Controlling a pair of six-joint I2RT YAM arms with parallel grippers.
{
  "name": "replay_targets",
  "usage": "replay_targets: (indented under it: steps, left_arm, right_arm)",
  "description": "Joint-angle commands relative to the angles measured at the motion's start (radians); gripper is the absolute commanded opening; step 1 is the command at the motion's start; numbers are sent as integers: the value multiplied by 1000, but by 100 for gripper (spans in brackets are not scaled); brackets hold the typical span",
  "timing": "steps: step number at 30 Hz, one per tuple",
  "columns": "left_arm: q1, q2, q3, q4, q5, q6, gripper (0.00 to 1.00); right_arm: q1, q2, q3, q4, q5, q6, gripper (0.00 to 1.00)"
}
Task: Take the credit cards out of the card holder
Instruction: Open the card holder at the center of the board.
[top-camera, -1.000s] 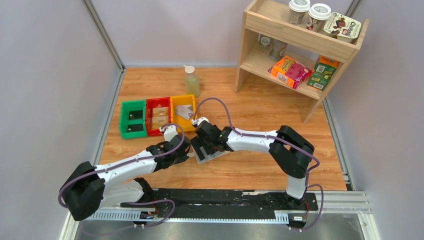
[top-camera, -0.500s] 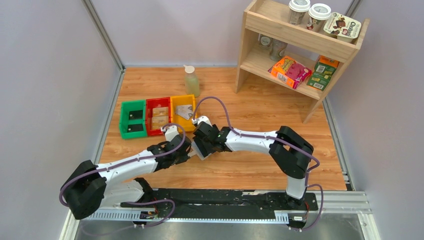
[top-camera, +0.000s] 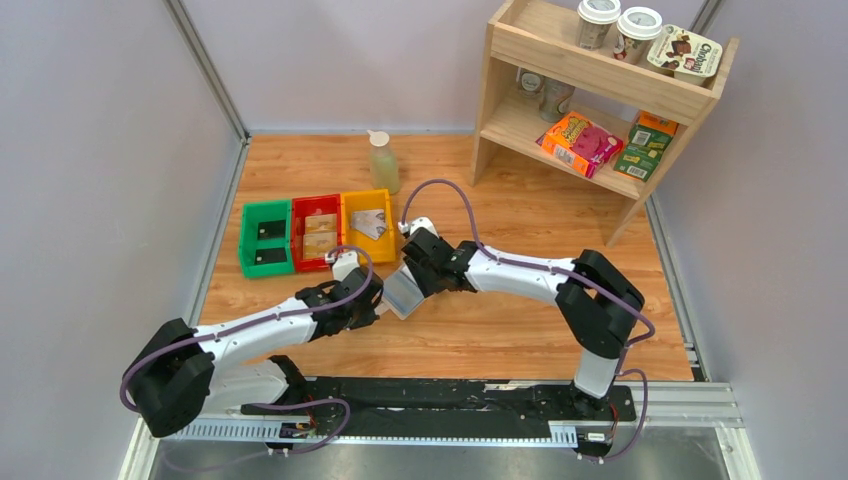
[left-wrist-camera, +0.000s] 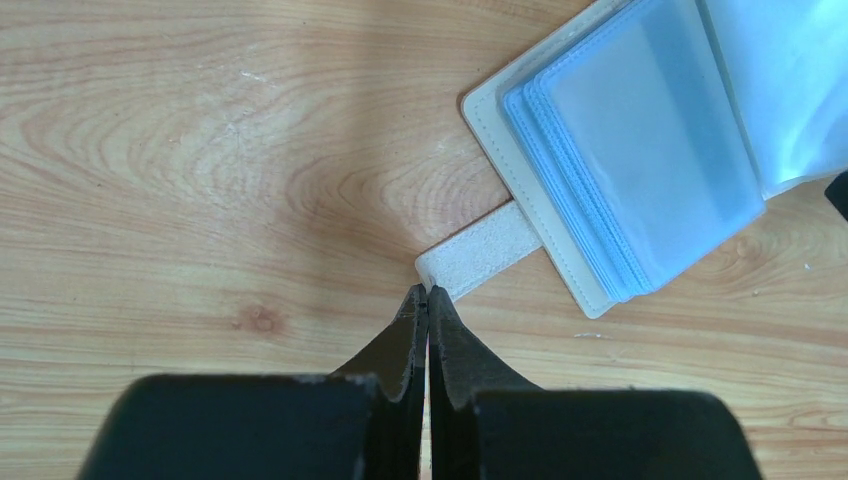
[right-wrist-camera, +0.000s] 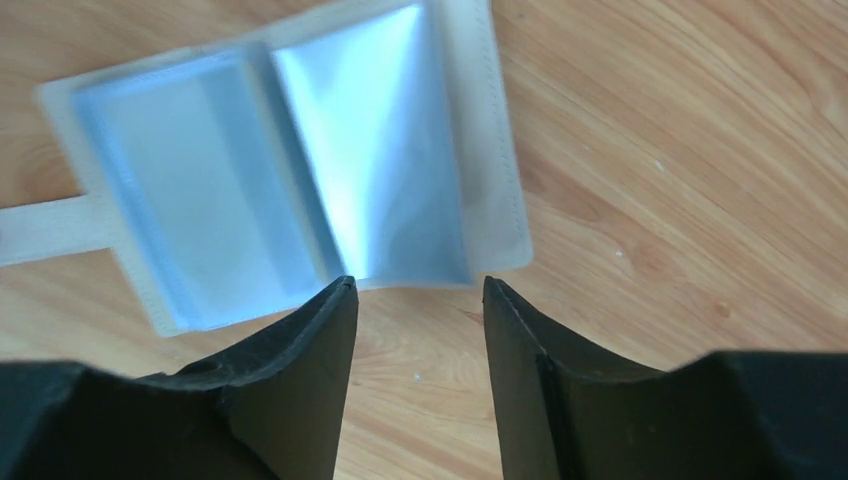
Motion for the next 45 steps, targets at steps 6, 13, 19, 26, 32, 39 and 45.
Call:
replay_targets:
  steps: [6,13,19,26,32,39,45]
  left_arm:
    - [4,-14,41,-28,51,51,0]
    - [4,-53,26,-38,47,38,0]
    - [4,-71,18,-38,57,38,0]
    - [4,-99,14,-47,68,40,0]
    - [4,-119,14,-58,83,45,0]
    - [5,-133,15,-70,99,51,0]
    - [4,-151,7,-74,93,43,0]
  right_arm:
    - [50,-97,-4,150,-238,-121,70]
    - [58,15,68,119,-212,-121,79]
    - [73,65,100,112,-197,-129,83]
    - [74,85,94,103,-53,-115,90]
    - [74,86,82,89,9,-118,91]
    - [76,-1,60,74,-20,-71,95]
    - [76,-86,62,67,-29,-58,94]
